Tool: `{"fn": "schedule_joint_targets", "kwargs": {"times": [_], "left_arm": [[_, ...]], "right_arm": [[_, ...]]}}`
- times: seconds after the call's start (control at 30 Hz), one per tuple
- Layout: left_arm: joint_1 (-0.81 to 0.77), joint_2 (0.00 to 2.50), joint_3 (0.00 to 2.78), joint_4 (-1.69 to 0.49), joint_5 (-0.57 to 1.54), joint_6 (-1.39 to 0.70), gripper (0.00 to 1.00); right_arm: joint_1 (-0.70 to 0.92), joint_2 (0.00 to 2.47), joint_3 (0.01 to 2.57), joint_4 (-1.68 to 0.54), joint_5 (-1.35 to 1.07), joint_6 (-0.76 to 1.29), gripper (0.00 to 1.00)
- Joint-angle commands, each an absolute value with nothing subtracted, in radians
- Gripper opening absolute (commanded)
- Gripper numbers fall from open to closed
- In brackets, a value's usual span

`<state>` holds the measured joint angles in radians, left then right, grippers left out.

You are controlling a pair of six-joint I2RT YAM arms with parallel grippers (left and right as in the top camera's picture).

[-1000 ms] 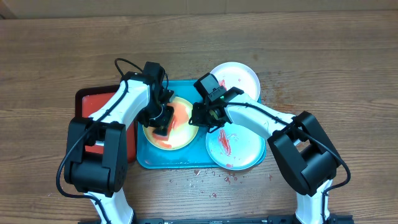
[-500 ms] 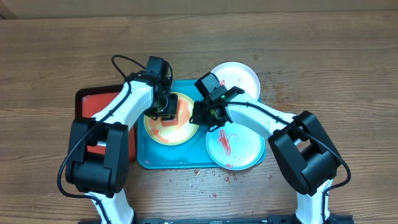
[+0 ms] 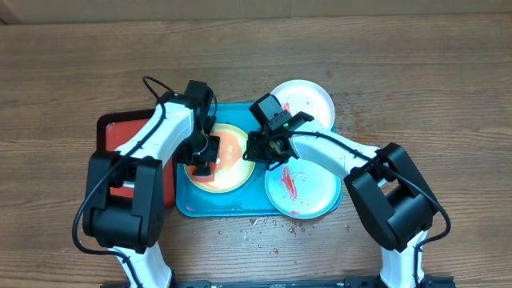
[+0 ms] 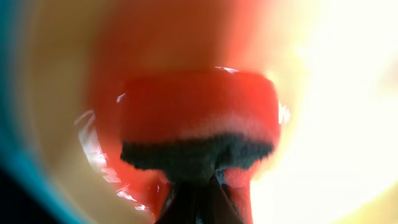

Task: Clean dirty plates on tray and stack at the side
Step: 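Scrub the yellow plate with the sponge while the right gripper holds it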

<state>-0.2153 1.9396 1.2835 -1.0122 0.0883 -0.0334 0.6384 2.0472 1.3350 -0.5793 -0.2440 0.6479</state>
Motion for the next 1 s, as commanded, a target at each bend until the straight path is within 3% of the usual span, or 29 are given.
{"fn": "schedule_joint_targets", "kwargs": {"times": [0.0,0.27,0.63,0.8,0.97], "left_arm": [[-0.224,1.952,1.265,-1.003,0.365,0.21,0.04],[-0.224,1.953,1.265,-0.871,0.335,0.096,0.04],[-0.23,1.952,1.266,-0.976,-0.33,-0.215,0.04],[-0.282,1.952,1.274,-0.907,-0.394,-0.24,0.04],[-0.353,1.953,1.272,-0.694,-0.384,-0.24,0.04]], "right_arm": [[0.633,2.072,1.335,-0.575,-0.222,0.658,0.04],[0.633,2.072,1.335,-0.578,-0.222,0.658,0.04],[0.633,2.072,1.335,-0.572,-0.222,0.658,0.04],[0.633,2.072,1.335,-0.57,-0.222,0.658,0.04],[0.633,2.072,1.335,-0.57,-0.221,0.657,0.04]]}}
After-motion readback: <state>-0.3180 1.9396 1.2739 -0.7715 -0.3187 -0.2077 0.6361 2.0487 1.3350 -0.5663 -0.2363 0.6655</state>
